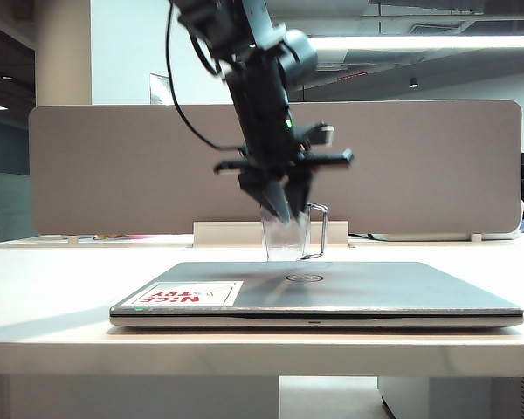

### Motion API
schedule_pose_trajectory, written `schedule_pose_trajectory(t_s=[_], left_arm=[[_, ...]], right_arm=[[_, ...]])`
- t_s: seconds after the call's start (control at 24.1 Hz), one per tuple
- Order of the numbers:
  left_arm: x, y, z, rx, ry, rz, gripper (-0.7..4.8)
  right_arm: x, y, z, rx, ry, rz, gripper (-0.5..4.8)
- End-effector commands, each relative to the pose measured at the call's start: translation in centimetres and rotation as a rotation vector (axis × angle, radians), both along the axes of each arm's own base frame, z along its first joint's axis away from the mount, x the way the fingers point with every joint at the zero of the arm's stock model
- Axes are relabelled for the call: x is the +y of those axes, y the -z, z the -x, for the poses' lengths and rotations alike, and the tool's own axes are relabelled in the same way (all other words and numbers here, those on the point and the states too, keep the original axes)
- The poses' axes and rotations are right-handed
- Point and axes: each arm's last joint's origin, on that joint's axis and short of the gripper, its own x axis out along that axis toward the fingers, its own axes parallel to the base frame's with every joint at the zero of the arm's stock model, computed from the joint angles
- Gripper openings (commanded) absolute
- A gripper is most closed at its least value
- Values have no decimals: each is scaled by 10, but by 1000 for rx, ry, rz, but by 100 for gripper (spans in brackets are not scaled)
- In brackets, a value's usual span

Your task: Pick up the water cup and place it on the side of the laptop away from you.

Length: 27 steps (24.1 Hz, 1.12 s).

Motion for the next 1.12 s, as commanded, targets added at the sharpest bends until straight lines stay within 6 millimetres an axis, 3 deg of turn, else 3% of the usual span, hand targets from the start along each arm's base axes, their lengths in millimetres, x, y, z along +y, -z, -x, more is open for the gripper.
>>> schedule_pose_trajectory(t_s=[0.04,0.12,0.33,0.54,0.66,1.0,1.12], left_arm=[[9,-31,13,-25,42,-20,16],[18,-65,24,-100,72,6,16],[34,-111,44,-194,86,57,16],[54,-157,69,-308,118,93,15],[68,-167,79,-337,123,88,-6],[102,-164,104,-358,86,67,-6],[129,-159,121,-400,39,88,-6]], right_arm=[[-2,0,-1,-21,63,25,-1],[-6,-1,-3,-55,193,90,-1],[-13,-1,-4,-55,437,144,-1],[-16,-5,-4,-92,539,146,-1],[-16,-7,-4,-112,541,141,-1],[-15,-3,-4,-71,538,151,-1],[-15,-3,-4,-67,537,152,-1]])
